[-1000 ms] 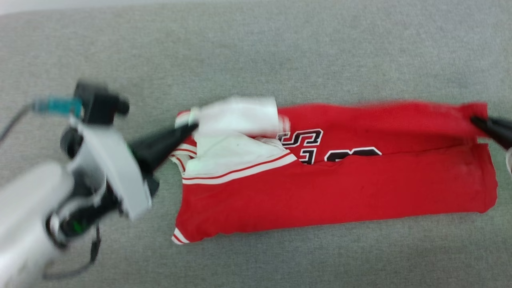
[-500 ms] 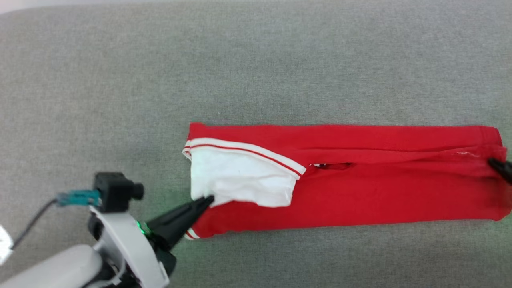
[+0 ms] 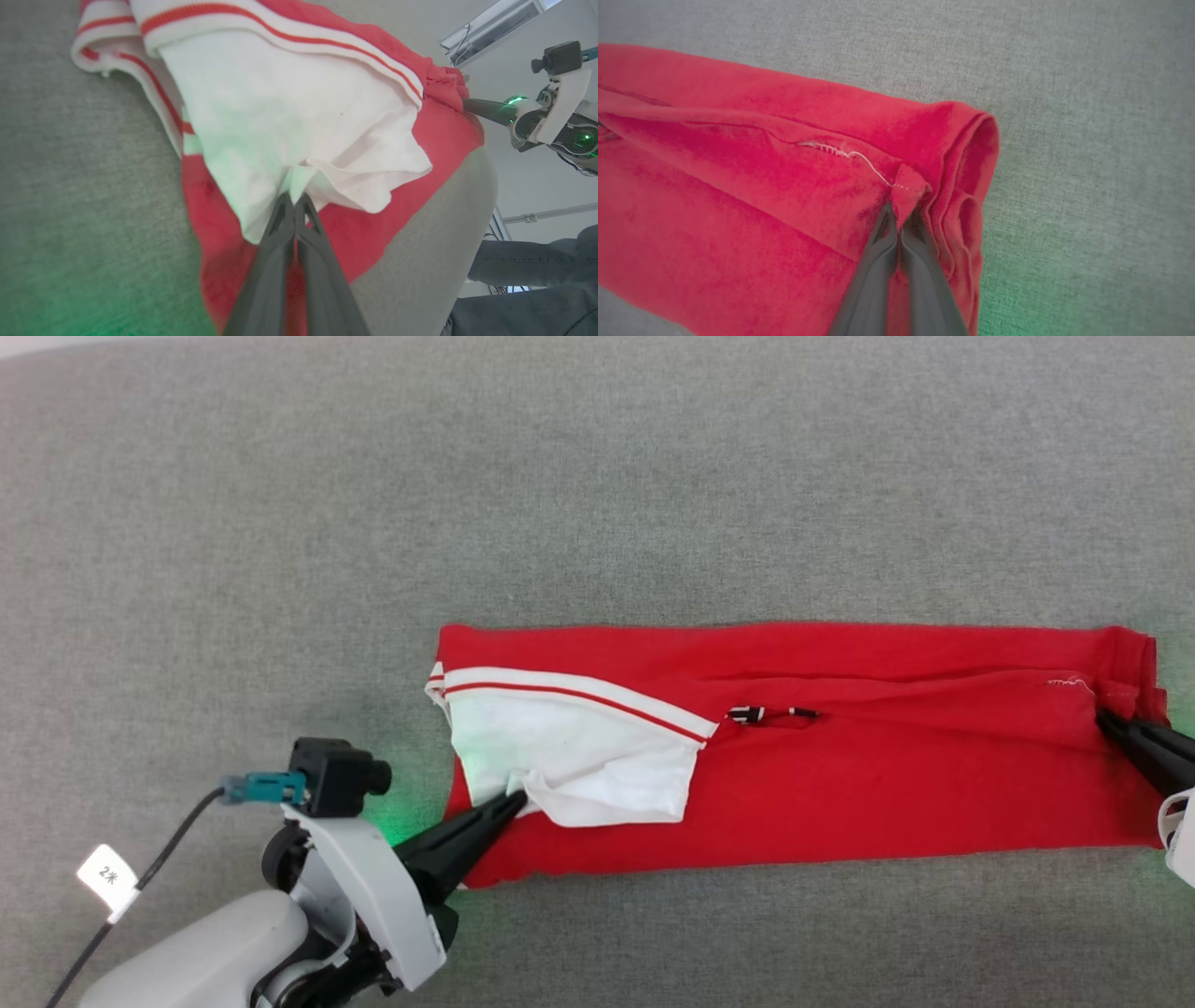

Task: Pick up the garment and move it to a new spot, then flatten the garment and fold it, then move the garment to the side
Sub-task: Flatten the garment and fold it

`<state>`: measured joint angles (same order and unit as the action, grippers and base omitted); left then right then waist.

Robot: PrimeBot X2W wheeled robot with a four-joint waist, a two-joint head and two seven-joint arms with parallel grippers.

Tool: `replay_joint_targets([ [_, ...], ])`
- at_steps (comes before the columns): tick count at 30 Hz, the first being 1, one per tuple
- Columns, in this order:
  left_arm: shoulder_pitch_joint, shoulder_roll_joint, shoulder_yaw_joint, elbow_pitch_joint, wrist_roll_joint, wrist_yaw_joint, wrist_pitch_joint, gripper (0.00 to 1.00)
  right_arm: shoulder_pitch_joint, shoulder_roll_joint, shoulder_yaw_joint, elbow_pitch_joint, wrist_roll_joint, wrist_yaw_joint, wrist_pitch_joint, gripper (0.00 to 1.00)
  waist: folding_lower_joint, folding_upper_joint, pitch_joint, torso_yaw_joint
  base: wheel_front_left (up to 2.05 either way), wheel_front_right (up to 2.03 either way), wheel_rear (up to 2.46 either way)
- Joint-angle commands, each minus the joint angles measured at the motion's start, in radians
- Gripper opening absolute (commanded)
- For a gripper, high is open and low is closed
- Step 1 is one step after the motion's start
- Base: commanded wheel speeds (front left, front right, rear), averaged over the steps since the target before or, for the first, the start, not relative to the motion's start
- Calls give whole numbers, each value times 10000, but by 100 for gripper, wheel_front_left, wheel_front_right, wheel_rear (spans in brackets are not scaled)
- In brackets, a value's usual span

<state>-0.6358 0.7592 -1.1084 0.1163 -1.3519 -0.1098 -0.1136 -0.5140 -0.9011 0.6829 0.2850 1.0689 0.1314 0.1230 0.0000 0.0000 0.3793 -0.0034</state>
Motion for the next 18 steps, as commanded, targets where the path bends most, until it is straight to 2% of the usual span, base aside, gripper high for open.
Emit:
replay_joint_targets([
  [1,-73,-84,54,161,127,-60,-233,74,17,76,-63,12,-84,-16,-65,79,0,0,-89,-24,0,0,0],
  [2,-48,-103,76,201,156,-85,-355,100,71,55,-124,4,-76,-16,-123,100,0,0,-139,-16,0,0,0],
  [6,148,-179,310,141,212,-95,-949,100,365,-160,-375,-171,105,-16,-338,100,0,0,-400,84,0,0,0],
  [10,496,-380,672,-25,410,182,-1349,100,719,-465,-709,-187,381,-16,-374,100,0,0,-665,307,0,0,0],
  [13,822,-696,1083,52,664,540,-1480,100,984,-510,-1003,-39,756,-16,-252,100,0,0,-756,561,0,0,0],
  [14,822,-696,1083,52,664,540,-1480,100,984,-510,-1003,-39,756,-16,-252,100,0,0,-756,561,0,0,0],
  [18,1352,-1414,2009,396,1350,837,-1510,100,1238,-479,-1320,373,1217,-16,96,100,0,0,-739,950,0,0,0],
])
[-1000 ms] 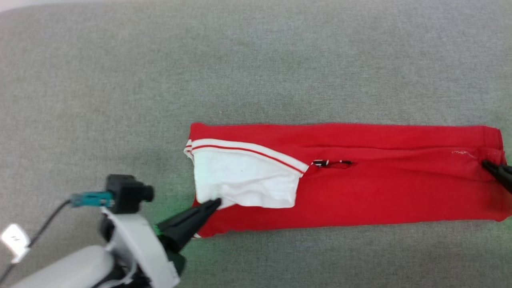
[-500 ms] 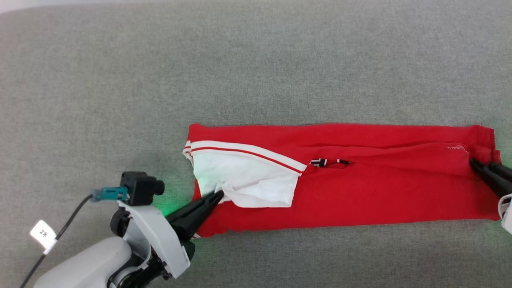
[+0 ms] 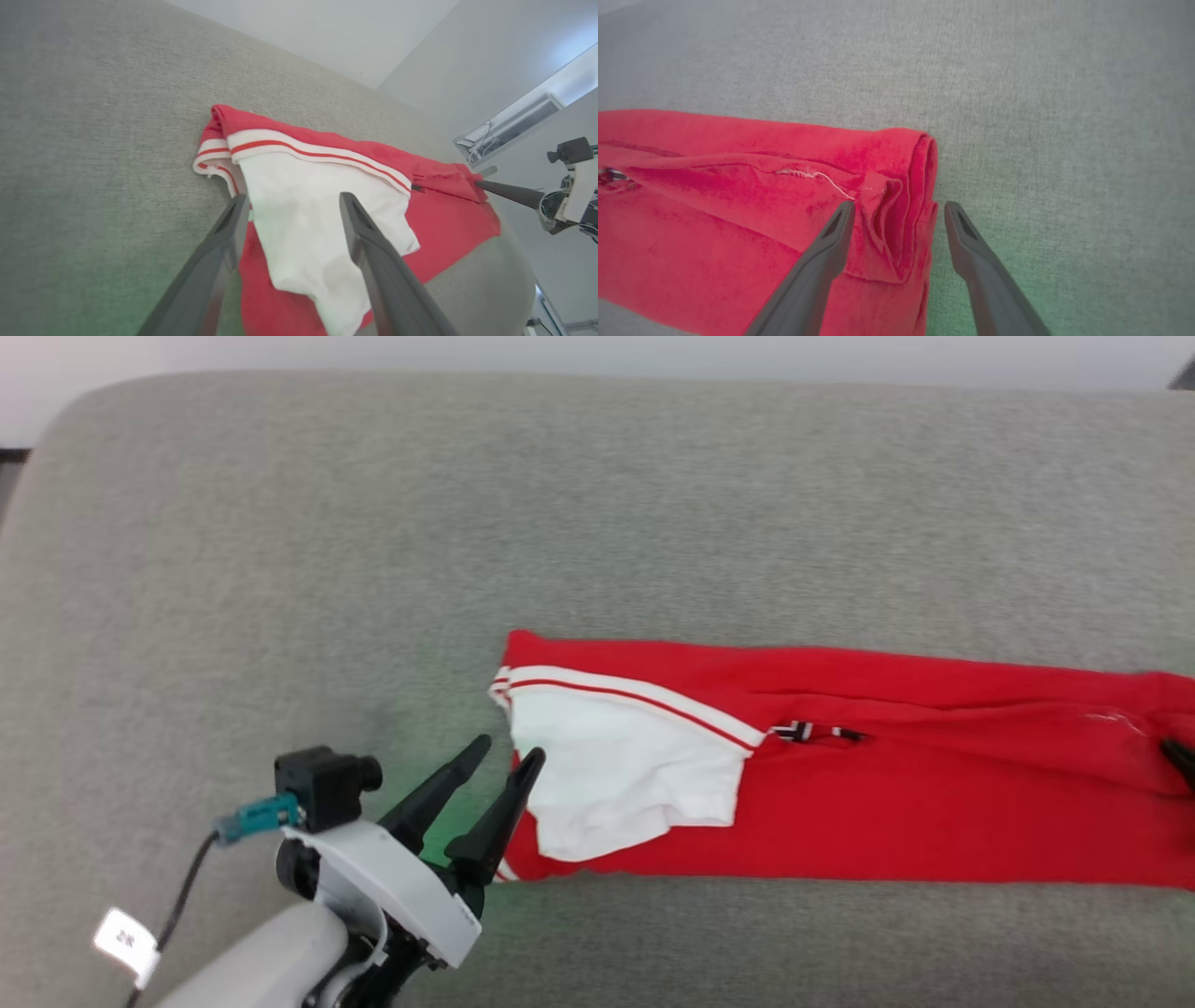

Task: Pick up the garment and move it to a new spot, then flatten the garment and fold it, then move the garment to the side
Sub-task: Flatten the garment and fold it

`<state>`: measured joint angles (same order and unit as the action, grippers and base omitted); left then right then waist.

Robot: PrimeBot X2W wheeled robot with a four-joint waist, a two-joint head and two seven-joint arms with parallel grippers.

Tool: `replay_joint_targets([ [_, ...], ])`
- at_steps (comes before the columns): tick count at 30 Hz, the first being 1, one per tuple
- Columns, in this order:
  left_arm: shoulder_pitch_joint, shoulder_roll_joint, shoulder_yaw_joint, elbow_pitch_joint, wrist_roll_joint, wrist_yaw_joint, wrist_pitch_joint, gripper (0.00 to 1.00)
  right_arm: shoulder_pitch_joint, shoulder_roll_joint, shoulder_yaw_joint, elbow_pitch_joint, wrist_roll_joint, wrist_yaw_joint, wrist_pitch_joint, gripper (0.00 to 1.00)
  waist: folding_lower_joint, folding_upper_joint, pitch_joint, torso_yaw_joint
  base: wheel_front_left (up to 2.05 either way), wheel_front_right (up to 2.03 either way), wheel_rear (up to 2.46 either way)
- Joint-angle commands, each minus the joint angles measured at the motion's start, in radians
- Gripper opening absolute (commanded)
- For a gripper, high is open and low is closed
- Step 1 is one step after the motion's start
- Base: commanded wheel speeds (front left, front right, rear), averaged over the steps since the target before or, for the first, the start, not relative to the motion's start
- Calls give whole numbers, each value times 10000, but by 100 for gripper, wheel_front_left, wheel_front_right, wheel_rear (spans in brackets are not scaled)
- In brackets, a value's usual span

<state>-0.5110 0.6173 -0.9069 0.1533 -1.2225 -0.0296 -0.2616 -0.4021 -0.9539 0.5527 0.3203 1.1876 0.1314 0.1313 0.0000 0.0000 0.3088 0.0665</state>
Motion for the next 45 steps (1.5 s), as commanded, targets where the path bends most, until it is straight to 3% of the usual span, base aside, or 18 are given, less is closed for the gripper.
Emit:
replay_joint_targets([
  [1,293,-169,231,170,314,48,-32,100,148,74,-89,121,126,-16,124,100,0,0,-14,340,0,0,0],
  [7,1139,-1318,1994,921,1840,-203,-24,100,393,24,-259,660,510,-16,947,100,0,0,100,792,0,0,0],
  [12,1691,-2182,3696,1030,4041,-186,-25,100,686,176,-119,822,781,-16,1832,100,0,0,99,950,0,0,0],
  [19,2371,-3322,5871,661,7271,-11,-26,100,631,589,-23,814,600,-5,2466,100,0,0,84,868,0,0,0],
  [25,2722,-3994,7253,206,9112,-174,-25,100,403,900,-125,807,306,-2,2610,99,0,0,86,667,0,0,0],
  [26,2766,-4052,7415,144,9374,-227,-27,100,343,955,-158,823,254,-2,2634,49,0,0,88,627,0,0,0],
  [27,2828,-4146,7548,118,9576,-246,-25,100,287,1017,-187,752,233,-2,2635,28,0,0,92,597,0,0,0],
  [28,2867,-4234,7691,81,9752,-283,-27,100,204,1074,-265,743,159,19,2537,0,0,0,104,559,0,0,0],
  [45,3350,-5071,9537,-125,11041,-880,-26,100,-401,861,-1814,1717,-430,-22,1624,0,0,0,267,-286,0,0,0],
])
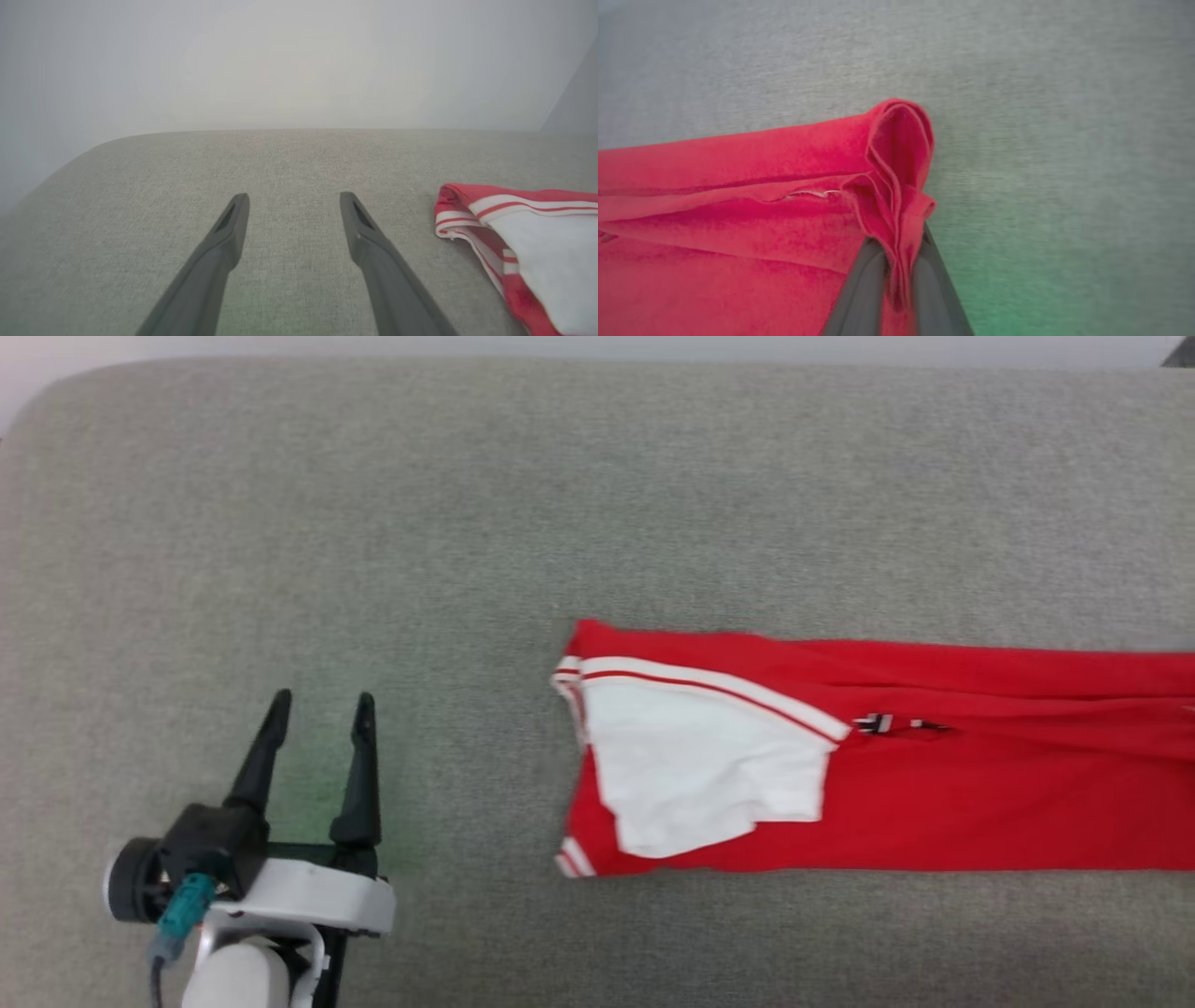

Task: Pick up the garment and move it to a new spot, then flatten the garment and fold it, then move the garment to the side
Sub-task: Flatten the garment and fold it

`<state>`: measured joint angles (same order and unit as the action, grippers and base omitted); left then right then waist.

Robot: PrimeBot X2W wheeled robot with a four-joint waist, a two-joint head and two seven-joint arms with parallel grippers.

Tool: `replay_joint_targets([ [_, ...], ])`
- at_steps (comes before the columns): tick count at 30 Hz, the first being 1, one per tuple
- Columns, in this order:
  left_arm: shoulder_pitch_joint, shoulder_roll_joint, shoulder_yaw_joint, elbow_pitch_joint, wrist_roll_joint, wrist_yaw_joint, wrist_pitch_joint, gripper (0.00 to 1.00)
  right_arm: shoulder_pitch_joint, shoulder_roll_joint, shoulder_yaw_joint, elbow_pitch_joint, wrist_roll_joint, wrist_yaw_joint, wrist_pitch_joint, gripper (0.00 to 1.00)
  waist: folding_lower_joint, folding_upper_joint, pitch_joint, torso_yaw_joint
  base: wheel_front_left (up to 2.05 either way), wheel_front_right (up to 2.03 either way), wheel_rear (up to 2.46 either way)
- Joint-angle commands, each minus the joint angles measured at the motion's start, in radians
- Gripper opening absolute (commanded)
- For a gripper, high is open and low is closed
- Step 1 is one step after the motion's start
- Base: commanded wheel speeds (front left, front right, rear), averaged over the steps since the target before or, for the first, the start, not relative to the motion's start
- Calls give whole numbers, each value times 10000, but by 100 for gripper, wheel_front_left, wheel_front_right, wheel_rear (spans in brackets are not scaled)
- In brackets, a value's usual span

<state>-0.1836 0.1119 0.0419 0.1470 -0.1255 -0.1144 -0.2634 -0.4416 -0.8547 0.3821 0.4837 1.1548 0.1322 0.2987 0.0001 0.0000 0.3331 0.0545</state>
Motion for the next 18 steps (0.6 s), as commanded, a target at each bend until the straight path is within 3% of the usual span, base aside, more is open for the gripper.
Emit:
replay_joint_targets([
  [1,74,-12,136,-207,133,-56,-10,100,-9,-241,-171,177,-198,-30,-101,0,-1,0,45,-245,0,0,0],
  [10,46,-16,206,-993,326,-163,-9,100,-395,-1438,-1263,2111,-592,-25,-714,0,-1,0,143,-580,0,0,0],
  [14,113,-8,121,-1050,326,-164,-10,100,-608,-1452,-1536,2610,-632,-24,-928,0,-1,0,23,-616,0,0,0],
  [18,202,-36,-57,-1033,53,-171,-10,100,-509,-1241,-1303,2198,-779,-24,-931,0,-1,0,-176,-614,0,0,0],
])
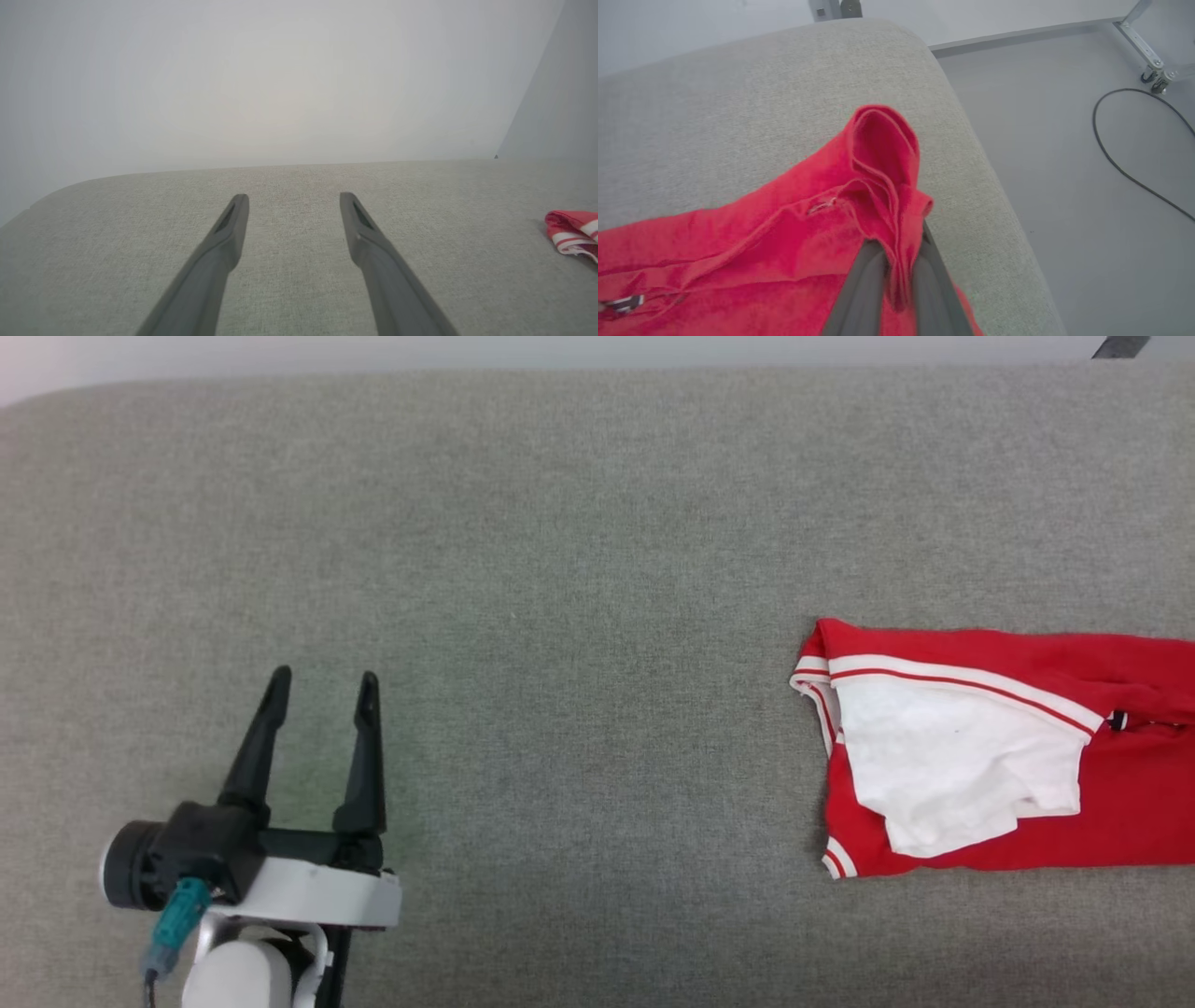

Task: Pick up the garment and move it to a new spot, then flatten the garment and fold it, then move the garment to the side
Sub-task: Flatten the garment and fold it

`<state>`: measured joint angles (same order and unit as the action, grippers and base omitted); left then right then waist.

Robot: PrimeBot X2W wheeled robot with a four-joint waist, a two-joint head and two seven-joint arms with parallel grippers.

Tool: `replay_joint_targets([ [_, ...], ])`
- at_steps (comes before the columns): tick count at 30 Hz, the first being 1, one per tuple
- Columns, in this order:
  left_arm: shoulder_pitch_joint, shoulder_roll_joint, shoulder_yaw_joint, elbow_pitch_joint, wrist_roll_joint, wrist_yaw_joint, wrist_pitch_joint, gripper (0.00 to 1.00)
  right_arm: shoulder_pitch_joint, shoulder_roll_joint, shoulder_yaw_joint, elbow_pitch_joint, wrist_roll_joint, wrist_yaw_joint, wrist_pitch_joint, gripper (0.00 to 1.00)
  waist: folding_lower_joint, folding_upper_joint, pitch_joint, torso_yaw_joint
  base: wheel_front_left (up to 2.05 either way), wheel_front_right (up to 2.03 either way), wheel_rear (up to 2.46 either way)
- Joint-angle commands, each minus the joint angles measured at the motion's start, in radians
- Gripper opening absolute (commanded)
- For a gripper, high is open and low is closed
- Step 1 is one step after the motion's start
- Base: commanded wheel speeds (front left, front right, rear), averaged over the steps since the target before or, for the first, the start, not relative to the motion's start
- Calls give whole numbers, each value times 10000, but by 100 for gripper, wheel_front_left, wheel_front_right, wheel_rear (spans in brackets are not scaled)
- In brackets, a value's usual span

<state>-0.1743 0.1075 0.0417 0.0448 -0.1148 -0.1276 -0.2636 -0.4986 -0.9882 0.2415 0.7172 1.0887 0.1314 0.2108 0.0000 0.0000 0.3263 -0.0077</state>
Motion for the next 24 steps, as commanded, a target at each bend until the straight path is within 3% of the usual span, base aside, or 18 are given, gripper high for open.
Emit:
replay_joint_targets([
  [1,157,29,-120,7,-53,-40,-9,100,178,150,186,-405,-150,-16,-64,0,0,0,-164,20,0,0,0],
  [6,348,-23,-195,67,-215,-40,-9,100,595,555,565,-2406,-173,-16,193,0,0,0,-377,4,0,0,0],
  [10,420,-43,-190,108,-325,-41,-7,100,929,907,907,-4649,-140,-16,922,0,0,0,-475,11,0,0,0],
  [15,353,-119,-239,67,-380,-42,-7,100,1141,1428,1203,-6352,-185,-15,1749,0,0,0,-487,130,0,0,0],
  [24,46,-380,-240,-73,-607,-43,-7,100,749,2535,1798,-7259,-1467,-15,2845,0,0,0,-219,698,0,0,0],
])
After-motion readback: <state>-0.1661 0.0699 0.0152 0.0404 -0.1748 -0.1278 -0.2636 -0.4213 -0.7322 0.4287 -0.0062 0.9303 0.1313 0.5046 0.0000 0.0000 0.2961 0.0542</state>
